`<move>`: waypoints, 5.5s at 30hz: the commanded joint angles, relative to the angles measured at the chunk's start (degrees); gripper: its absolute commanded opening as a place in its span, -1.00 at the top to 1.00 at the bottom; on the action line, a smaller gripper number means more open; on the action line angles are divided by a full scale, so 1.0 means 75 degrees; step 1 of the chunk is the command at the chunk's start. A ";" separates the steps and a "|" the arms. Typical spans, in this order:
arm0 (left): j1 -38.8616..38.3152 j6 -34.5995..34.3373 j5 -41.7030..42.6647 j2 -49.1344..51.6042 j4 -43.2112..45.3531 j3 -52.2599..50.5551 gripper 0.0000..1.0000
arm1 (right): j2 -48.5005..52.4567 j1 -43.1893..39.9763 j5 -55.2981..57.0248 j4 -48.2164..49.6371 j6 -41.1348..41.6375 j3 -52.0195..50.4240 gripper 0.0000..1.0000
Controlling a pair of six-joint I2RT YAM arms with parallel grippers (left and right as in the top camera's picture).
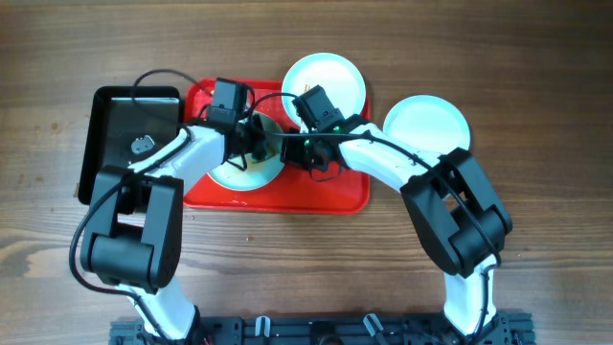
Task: Clean dirty plates on tray and stack at the side
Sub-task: 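Scrub the plate with the sponge while the right gripper holds its rim, then lift the plate with the right gripper and stack it on the cleaned plate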
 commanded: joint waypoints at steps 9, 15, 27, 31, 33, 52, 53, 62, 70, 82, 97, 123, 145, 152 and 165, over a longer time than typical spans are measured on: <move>0.0128 -0.1358 -0.0667 0.0530 -0.2760 -0.0358 0.92 | 0.0198 0.0047 -0.0131 -0.0038 -0.0204 0.0050 0.91; 0.0411 0.1201 0.1865 0.0530 -0.3724 -0.0361 0.92 | 0.0198 0.0044 -0.0157 -0.0015 -0.0239 0.0050 0.91; 0.2171 0.1513 0.2183 0.0530 -0.3768 -0.0361 0.92 | 0.0600 0.0204 0.0041 0.0912 0.0012 0.0047 0.67; 0.2215 0.1504 0.2180 0.0530 -0.3284 -0.0361 0.92 | 0.0618 0.0224 -0.0023 0.0906 -0.0009 0.0047 0.91; 0.2215 0.1492 0.2119 0.0530 -0.2745 -0.0361 0.92 | 0.0618 0.0224 -0.0029 0.0868 -0.0026 0.0047 0.91; 0.2028 0.0047 -0.0796 -0.0067 -0.4517 0.2221 0.92 | 0.0618 0.0221 -0.0073 0.0793 0.0015 0.0047 0.91; 0.2002 0.0315 -0.0487 -0.0149 -0.4814 0.2515 0.92 | 0.0618 0.0221 -0.0073 0.0790 0.0015 0.0047 0.91; 0.2270 0.1224 -0.0801 -0.0871 -0.5948 0.3678 0.92 | 0.0618 0.0201 -0.0009 0.0842 -0.0052 0.0047 0.30; 0.2396 0.1224 -0.1317 -0.0755 -0.5855 0.3669 0.92 | 0.0609 0.0198 -0.0227 0.0863 -0.0245 0.0050 0.91; 0.2393 0.1224 -0.1314 -0.0740 -0.5884 0.3625 0.91 | -0.2017 -0.0073 0.2661 -0.1378 -0.3104 0.0525 0.91; 0.2393 0.1186 -0.1309 -0.0638 -0.5893 0.3625 0.92 | -0.2704 0.2192 1.0494 -0.0624 -0.5353 0.0519 0.91; 0.2393 0.1043 -0.1303 -0.0612 -0.5893 0.3611 0.92 | -0.2704 0.3366 1.3921 0.3643 -0.9920 0.0516 0.91; 0.2390 0.1046 -0.1113 -0.0612 -0.5916 0.3611 0.92 | -0.3421 -0.1370 0.1903 -0.1728 -0.3783 0.0184 0.91; 0.2393 0.1049 -0.1113 -0.0612 -0.5898 0.3611 0.92 | -0.3404 -0.4310 0.1542 -0.2669 -0.3418 0.0140 0.91; 0.2393 0.1049 -0.1107 -0.0612 -0.5849 0.3611 0.92 | -0.3401 -0.6187 0.2605 -0.2253 -0.2515 -0.1792 0.91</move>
